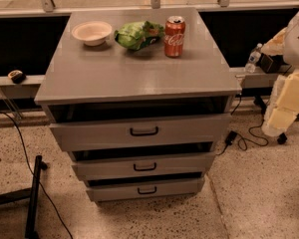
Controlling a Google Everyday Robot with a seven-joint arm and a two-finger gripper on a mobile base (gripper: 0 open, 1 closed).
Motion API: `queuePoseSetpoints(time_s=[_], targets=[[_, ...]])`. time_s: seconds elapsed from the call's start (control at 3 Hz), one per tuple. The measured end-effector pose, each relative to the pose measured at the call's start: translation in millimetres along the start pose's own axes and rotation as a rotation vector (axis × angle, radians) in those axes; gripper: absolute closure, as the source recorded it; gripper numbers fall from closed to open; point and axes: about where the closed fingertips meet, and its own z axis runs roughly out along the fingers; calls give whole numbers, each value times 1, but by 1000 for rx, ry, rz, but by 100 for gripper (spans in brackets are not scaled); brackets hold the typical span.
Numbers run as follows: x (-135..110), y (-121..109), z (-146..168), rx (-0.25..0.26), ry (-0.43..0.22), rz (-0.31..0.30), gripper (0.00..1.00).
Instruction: Open bottom drawer
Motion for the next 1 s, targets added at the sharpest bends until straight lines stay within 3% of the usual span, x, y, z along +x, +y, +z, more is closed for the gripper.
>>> queuePoseSetpoints(time_s=[0.33, 0.67, 1.0], targets=[[-1, 0, 3, 6, -3, -1, 0], [-8, 22, 32, -18, -75, -38, 0], [-10, 58, 98, -70, -159, -72, 0]])
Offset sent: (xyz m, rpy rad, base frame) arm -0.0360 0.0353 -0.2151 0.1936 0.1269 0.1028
